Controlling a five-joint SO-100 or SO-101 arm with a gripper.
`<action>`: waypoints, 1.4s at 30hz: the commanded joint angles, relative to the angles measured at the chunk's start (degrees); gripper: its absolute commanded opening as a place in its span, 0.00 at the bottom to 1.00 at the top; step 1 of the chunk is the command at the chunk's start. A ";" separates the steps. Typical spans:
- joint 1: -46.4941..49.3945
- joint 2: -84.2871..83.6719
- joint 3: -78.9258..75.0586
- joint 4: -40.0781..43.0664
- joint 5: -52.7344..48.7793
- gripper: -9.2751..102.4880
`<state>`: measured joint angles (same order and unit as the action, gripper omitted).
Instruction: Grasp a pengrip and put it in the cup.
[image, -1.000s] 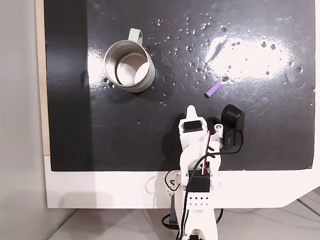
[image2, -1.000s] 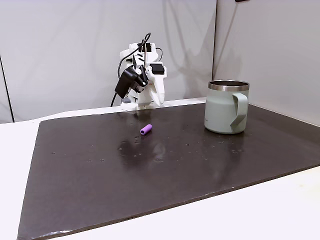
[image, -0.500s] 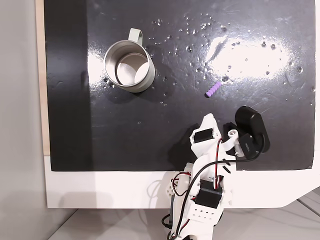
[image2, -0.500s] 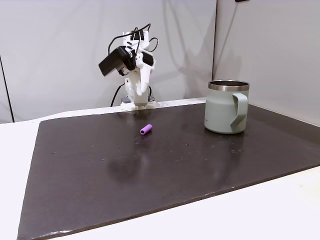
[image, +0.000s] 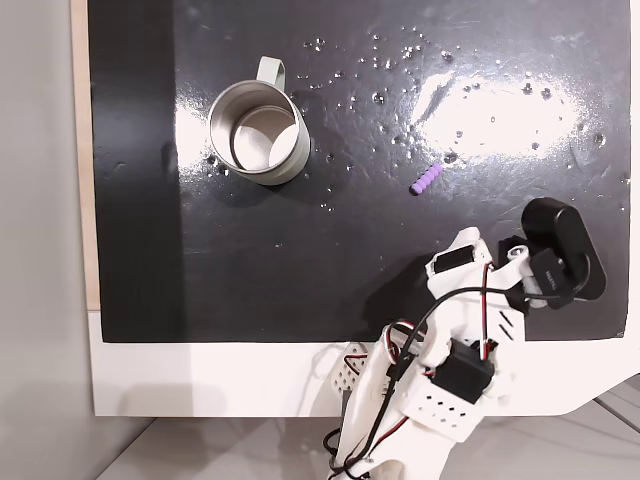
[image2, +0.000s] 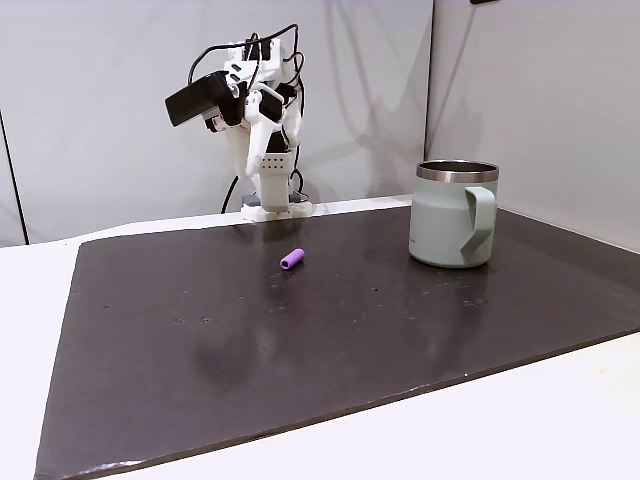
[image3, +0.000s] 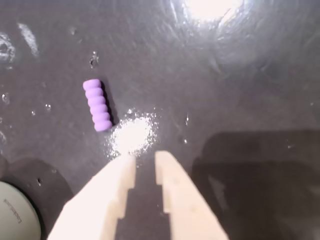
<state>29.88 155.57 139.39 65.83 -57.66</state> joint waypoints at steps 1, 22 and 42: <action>-0.09 -10.28 -9.23 -2.55 -0.44 0.08; -5.27 -46.05 -23.12 -14.59 -5.62 0.34; -15.56 -65.39 -23.73 -16.52 9.23 0.23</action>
<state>17.23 91.41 116.89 48.08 -50.98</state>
